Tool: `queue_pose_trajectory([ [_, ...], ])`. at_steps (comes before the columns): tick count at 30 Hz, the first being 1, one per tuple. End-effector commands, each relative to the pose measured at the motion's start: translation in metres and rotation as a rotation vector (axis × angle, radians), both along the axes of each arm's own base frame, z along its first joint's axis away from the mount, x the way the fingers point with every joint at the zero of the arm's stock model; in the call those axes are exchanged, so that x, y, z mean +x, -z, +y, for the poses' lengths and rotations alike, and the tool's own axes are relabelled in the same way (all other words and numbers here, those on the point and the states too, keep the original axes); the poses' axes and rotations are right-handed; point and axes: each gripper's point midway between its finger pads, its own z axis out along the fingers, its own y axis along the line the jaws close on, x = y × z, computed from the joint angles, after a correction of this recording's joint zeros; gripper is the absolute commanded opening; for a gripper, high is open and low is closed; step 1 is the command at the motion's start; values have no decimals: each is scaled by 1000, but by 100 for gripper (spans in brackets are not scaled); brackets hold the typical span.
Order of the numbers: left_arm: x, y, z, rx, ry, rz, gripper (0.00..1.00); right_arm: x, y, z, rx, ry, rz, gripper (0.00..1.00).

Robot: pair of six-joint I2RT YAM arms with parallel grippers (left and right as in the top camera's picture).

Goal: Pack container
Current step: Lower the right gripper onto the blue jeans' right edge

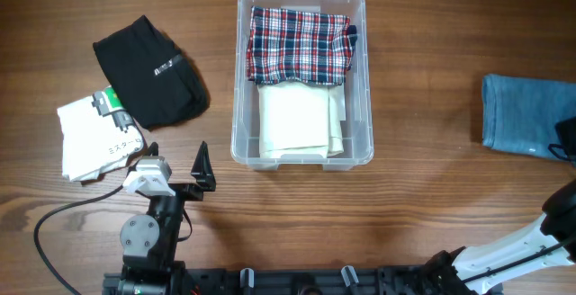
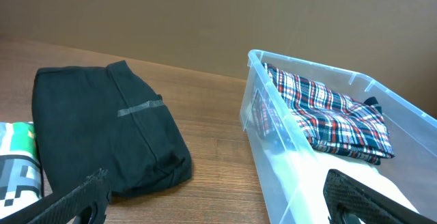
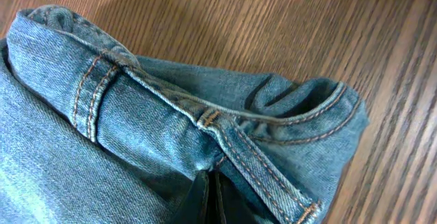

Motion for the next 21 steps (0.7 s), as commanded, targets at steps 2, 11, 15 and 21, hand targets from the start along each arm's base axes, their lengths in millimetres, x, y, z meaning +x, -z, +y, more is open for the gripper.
queue_pose_trajectory([
  [2,0,2,0,15,4,-1,100,34,42,94,274,-175,3,5],
  [11,0,2,0,15,4,-1,100,49,51,179,374,-300,133,4],
  [15,0,2,0,15,4,-1,100,48,39,180,368,-303,132,4],
  [21,0,2,0,15,4,-1,100,56,-20,152,122,-417,101,4],
])
